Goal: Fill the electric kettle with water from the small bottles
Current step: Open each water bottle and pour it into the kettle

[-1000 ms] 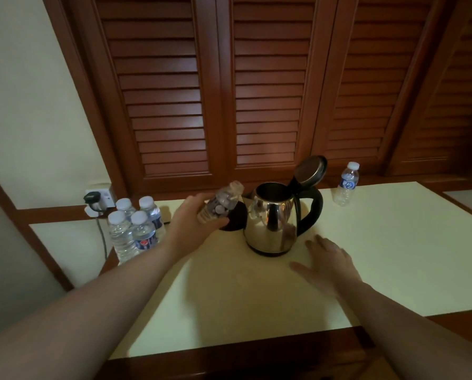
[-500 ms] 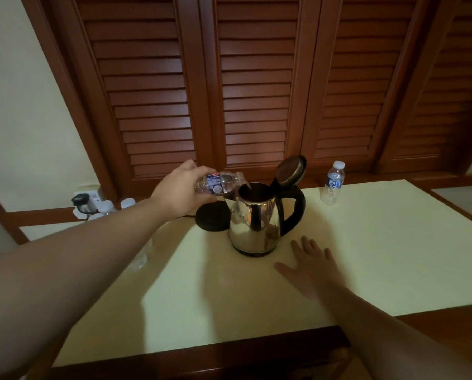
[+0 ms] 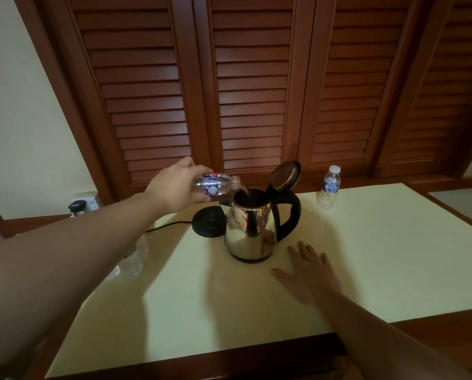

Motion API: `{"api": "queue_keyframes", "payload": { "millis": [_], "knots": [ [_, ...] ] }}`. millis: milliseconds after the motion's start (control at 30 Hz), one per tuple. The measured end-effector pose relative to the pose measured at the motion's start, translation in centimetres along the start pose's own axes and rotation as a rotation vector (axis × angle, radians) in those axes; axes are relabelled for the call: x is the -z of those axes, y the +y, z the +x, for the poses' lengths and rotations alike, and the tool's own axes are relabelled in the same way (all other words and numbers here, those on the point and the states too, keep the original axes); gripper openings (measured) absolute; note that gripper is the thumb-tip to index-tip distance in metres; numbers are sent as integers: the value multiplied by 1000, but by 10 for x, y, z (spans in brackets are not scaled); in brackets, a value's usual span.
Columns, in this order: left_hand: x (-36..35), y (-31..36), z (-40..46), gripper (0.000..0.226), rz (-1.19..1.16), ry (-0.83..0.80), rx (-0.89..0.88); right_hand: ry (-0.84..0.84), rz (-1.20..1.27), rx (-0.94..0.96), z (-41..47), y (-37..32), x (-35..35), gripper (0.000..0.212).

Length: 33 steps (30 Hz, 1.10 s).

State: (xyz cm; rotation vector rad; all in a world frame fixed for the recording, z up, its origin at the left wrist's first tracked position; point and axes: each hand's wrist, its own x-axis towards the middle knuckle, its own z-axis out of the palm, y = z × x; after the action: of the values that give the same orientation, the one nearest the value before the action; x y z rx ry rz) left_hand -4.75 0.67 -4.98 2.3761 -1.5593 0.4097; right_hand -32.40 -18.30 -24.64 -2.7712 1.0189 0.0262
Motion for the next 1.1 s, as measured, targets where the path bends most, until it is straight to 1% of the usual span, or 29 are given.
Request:
{"api": "queue_keyframes", "payload": {
  "millis": [167, 567, 767, 933, 1100],
  "knots": [
    [7, 2, 3, 74, 19, 1, -11, 12, -12, -6, 2, 1, -2, 97],
    [18, 7, 7, 77, 108, -55, -52, 28, 21, -17, 1, 0, -1, 95],
    [21, 10, 11, 75, 136, -71, -78, 36, 22, -26, 2, 0, -3, 96],
    [23, 10, 16, 75, 216, -73, -143, 42, 38, -26, 2, 1, -4, 96],
    [29, 14, 21, 76, 237, -77, -176, 49, 31, -20, 2, 2, -3, 96]
  ]
}}
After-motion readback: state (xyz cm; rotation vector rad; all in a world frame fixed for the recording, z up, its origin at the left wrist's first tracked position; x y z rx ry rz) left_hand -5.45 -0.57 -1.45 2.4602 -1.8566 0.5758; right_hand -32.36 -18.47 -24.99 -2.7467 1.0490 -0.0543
